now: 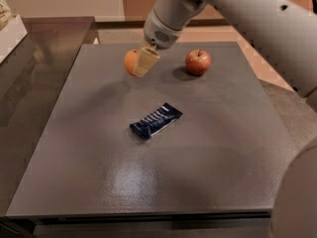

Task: Move orange near rxbar blueberry

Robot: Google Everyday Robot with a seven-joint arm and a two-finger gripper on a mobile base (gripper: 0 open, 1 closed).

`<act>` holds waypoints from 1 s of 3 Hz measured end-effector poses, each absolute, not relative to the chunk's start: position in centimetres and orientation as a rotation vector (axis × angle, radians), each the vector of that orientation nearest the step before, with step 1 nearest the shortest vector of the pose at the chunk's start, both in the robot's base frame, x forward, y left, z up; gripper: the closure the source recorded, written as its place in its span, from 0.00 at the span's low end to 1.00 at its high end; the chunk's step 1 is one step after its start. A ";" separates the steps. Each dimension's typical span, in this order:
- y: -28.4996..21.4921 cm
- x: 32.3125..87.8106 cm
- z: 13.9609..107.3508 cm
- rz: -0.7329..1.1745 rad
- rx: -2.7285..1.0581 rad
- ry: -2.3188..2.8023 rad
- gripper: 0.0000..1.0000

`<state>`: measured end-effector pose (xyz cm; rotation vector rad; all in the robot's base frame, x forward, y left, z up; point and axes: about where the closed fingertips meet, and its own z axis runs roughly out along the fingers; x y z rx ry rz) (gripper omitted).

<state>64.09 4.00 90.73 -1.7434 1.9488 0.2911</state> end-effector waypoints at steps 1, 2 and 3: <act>0.6 62.1 90.4 0.292 -1.716 2.003 1.00; -0.9 59.8 89.6 0.324 -1.721 2.032 1.00; -1.1 57.9 88.6 0.365 -1.732 2.039 0.82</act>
Offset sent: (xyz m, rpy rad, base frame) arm -0.0741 -0.0700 -0.0209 -0.0143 0.1108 -0.0469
